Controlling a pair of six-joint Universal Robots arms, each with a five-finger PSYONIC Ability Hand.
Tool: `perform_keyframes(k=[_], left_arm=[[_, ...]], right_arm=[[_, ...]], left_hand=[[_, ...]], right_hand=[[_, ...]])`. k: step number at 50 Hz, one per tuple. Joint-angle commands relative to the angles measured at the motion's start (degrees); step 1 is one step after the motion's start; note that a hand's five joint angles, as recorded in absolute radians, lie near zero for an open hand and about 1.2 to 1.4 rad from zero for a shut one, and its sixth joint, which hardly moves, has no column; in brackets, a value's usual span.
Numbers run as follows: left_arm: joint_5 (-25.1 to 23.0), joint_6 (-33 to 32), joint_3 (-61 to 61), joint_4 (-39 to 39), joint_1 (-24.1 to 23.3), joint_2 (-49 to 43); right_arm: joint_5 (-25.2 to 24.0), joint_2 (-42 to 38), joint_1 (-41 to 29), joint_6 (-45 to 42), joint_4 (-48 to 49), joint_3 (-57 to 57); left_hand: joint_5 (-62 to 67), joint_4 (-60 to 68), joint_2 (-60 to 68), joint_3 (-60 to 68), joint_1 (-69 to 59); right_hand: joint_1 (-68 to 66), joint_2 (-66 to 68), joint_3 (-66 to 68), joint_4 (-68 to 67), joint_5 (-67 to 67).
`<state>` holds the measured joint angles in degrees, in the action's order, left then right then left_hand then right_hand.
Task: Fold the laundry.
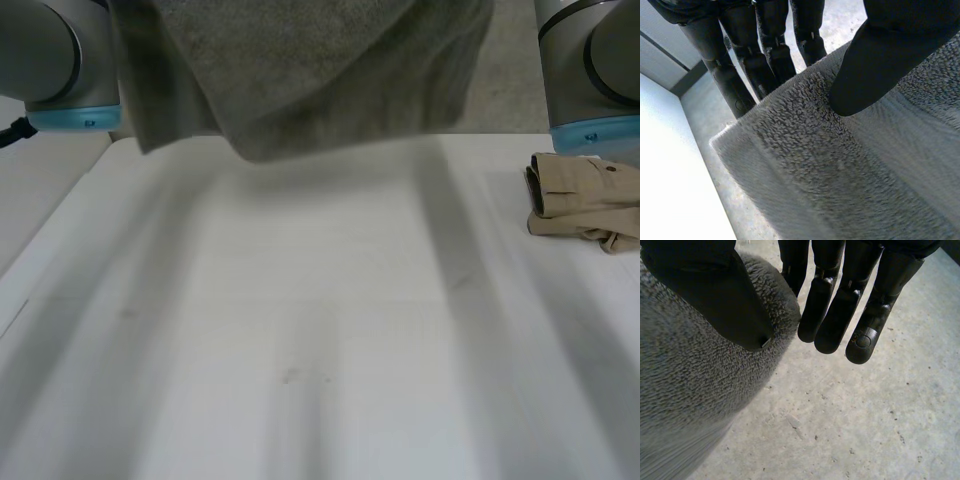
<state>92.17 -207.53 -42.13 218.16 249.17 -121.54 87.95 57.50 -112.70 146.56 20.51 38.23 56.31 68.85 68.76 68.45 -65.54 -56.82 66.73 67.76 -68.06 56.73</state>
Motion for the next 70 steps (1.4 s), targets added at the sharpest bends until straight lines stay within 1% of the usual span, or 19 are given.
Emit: perform_keyframes(k=[1, 4, 8, 10, 16, 22, 23, 25, 27, 28, 34, 36, 39, 43, 47, 56, 64, 67, 70], left_arm=[[-0.2, 2.1, -14.2, 0.7, 0.6, 1.9], [-0.5, 2.0, -24.0, 0.4, 2.3, 3.8], [-0.9, 1.6, -39.0, 0.3, 2.4, 5.4], [-0.9, 1.4, -45.5, 0.0, 2.3, 6.7], [-1.1, 0.7, -57.5, -0.6, 2.1, 10.5], [-1.5, 0.3, -65.4, -1.5, 1.2, 16.4], [-1.5, 0.4, -66.1, -1.6, 1.1, 17.2], [-1.5, 0.4, -68.2, -1.6, 1.1, 19.2], [-1.5, 0.4, -69.5, -1.6, 1.3, 20.5], [-1.5, 0.4, -70.0, -1.6, 1.4, 21.0], [-1.5, 0.4, -71.9, -1.5, 1.7, 23.5], [-1.5, 0.4, -71.9, -1.5, 1.8, 23.5], [-1.5, 0.5, -71.9, -1.4, 1.7, 23.5], [-1.5, 0.5, -71.9, -1.4, 1.6, 23.4], [-1.5, 0.5, -72.0, -1.5, 1.8, 23.4], [-1.5, 0.5, -72.0, -1.4, 2.0, 23.4], [-1.5, 0.5, -72.1, -1.4, 2.0, 23.4], [-1.5, 0.5, -72.4, -1.4, 2.0, 23.4], [-1.5, 0.5, -72.4, -1.4, 2.1, 23.4]], right_arm=[[-0.2, 3.1, -0.2, -1.4, -2.1, 12.4], [-0.7, 3.6, -0.2, -2.2, -5.6, 17.1], [-2.0, 3.0, -0.9, -3.9, -17.0, 29.6], [-2.1, 2.5, -1.4, -4.0, -20.0, 32.6], [-2.6, 1.1, -1.9, -3.1, -30.6, 40.2], [-3.7, 2.8, -1.8, -3.1, -32.6, 43.3], [-4.4, 5.3, -1.6, -3.1, -32.9, 44.4], [-5.6, 8.1, -1.4, -3.2, -33.2, 45.4], [-7.3, 11.1, -1.4, -3.7, -33.5, 46.5], [-7.9, 11.7, -1.4, -3.9, -33.5, 46.7], [-11.5, 13.6, -1.1, -5.7, -32.8, 44.5], [-12.4, 13.3, -1.2, -7.4, -32.9, 43.3], [-14.3, 11.8, -1.6, -13.2, -32.7, 41.3], [-15.5, 3.5, -1.8, -24.0, -33.3, 35.6], [-15.3, -2.4, -1.9, -29.0, -33.8, 30.2], [-15.5, -13.0, -1.8, -30.1, -35.4, 20.3], [-15.4, -18.4, -1.7, -30.2, -37.3, 15.5], [-15.2, -19.5, -1.7, -30.2, -37.5, 14.5], [-15.2, -19.6, -1.6, -30.2, -37.5, 14.4]], left_hand=[[13.7, 11.1, 11.2, 11.6, -14.5], [13.7, 11.1, 11.2, 11.6, -14.5], [13.7, 11.1, 11.2, 11.6, -14.5], [13.7, 11.1, 11.2, 11.6, -14.5], [13.7, 11.1, 11.2, 11.6, -14.5], [13.7, 11.1, 11.2, 11.6, -14.5], [13.7, 11.1, 11.2, 11.6, -14.5], [13.7, 11.1, 11.2, 11.6, -14.5], [13.7, 11.1, 11.2, 11.6, -14.5], [13.7, 11.1, 11.2, 11.6, -14.5], [13.7, 11.1, 11.2, 11.6, -14.5], [13.7, 11.1, 11.2, 11.6, -14.5], [13.7, 11.1, 11.2, 11.6, -14.5], [13.7, 11.1, 11.2, 11.6, -14.5], [13.7, 11.1, 11.2, 11.6, -14.5], [13.7, 11.1, 11.2, 11.6, -14.5], [13.7, 11.1, 11.2, 11.6, -14.5], [13.7, 11.1, 11.2, 11.6, -14.5], [13.7, 11.1, 11.2, 11.6, -14.5]], right_hand=[[-23.2, 13.3, 12.2, -11.9, 13.3], [-23.2, 13.3, 12.2, -11.9, 13.3], [-23.2, 13.3, 12.2, -11.9, 13.3], [-23.2, 13.3, 12.2, -11.9, 13.3], [-23.2, 13.3, 12.2, -11.9, 13.3], [-23.1, 13.2, 12.1, -11.8, 13.2], [-9.9, 0.0, -1.0, 1.3, 0.0], [8.5, -18.4, -19.4, 19.7, -18.4], [32.1, -42.1, -43.1, 43.4, -42.1], [35.1, -45.0, -46.0, 46.3, -45.0], [36.8, -46.7, -47.8, 48.1, -46.7], [36.8, -46.7, -47.8, 48.1, -46.7], [36.8, -46.7, -47.8, 48.1, -46.7], [36.5, -46.4, -47.4, 47.7, -46.4], [36.0, -45.9, -46.9, 47.2, -45.9], [34.8, -44.7, -45.7, 46.0, -44.7], [34.0, -43.9, -44.9, 45.2, -43.9], [30.9, -40.8, -41.9, 42.2, -40.8], [23.4, -33.3, -34.3, 34.6, -33.3]])
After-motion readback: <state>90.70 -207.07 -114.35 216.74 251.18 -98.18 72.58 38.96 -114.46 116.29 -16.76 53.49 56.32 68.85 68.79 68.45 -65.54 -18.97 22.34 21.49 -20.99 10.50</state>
